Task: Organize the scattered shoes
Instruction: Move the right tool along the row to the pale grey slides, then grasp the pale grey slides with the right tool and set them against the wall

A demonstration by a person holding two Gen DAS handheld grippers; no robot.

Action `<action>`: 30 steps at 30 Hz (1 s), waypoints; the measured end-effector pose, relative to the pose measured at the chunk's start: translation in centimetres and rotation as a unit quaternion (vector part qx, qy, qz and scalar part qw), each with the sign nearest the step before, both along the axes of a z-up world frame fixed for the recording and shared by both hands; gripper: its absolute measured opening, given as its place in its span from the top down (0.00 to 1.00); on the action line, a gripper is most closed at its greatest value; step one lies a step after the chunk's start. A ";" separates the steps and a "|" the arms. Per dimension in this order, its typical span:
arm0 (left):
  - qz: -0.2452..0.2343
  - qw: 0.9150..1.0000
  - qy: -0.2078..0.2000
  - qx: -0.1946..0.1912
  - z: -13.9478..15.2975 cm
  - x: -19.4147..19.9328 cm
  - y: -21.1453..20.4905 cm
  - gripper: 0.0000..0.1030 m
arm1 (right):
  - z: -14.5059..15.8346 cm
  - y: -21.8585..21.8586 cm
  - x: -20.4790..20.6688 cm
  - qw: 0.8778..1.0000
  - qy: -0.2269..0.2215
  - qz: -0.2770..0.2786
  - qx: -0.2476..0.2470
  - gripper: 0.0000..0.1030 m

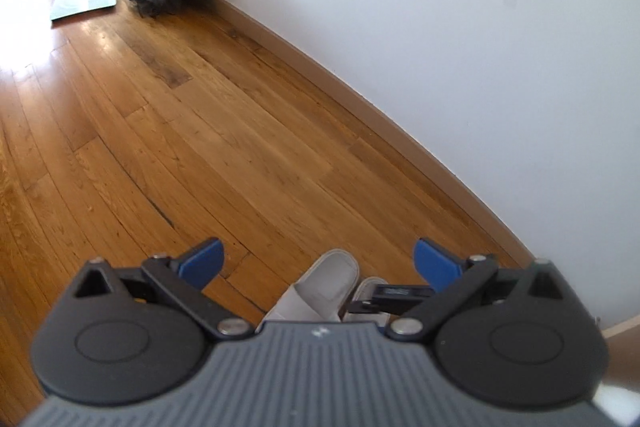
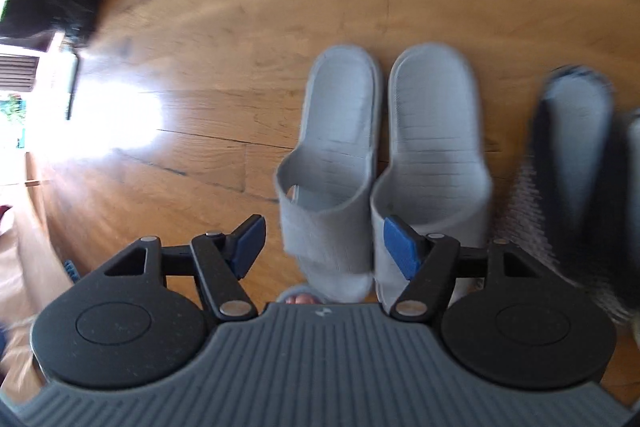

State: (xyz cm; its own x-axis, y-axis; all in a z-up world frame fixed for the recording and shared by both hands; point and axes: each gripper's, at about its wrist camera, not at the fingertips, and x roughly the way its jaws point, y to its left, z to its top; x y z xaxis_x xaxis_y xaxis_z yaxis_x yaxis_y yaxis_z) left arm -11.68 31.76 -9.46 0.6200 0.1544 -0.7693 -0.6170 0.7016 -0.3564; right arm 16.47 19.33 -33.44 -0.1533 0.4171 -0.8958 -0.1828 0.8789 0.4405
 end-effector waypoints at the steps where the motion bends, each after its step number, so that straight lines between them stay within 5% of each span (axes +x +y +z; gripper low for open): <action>1: -0.020 1.000 -0.001 -0.007 -0.1 0.0 -0.3 0.00 | -1.7 1.2 0.1 1.000 0.002 0.006 -0.019 0.42; 5: -0.070 0.998 -0.003 0.001 0.6 0.1 -1.3 0.00 | -4.1 2.7 0.5 0.999 0.007 0.013 -0.049 0.63; 11: -0.046 0.999 -0.024 -0.015 0.9 0.0 0.5 0.00 | -4.1 2.6 0.9 0.998 0.014 0.007 -0.057 0.89; 19: -0.035 0.999 0.002 -0.039 -2.1 1.5 1.6 0.00 | -3.0 2.7 3.2 0.998 0.008 -0.015 -0.060 0.90; 30: -0.039 0.998 0.046 -0.023 -2.3 1.2 2.2 0.00 | -0.2 7.7 18.2 0.992 -0.075 -0.058 -0.080 0.90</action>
State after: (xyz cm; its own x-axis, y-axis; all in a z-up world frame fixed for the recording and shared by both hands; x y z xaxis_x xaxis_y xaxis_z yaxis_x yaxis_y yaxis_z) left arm -10.46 33.93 -11.77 0.5544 0.0718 -0.8292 -0.5937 0.7323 -0.3336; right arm 34.67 27.06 -33.65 0.0276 0.2750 -0.9610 -0.1289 0.9544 0.2694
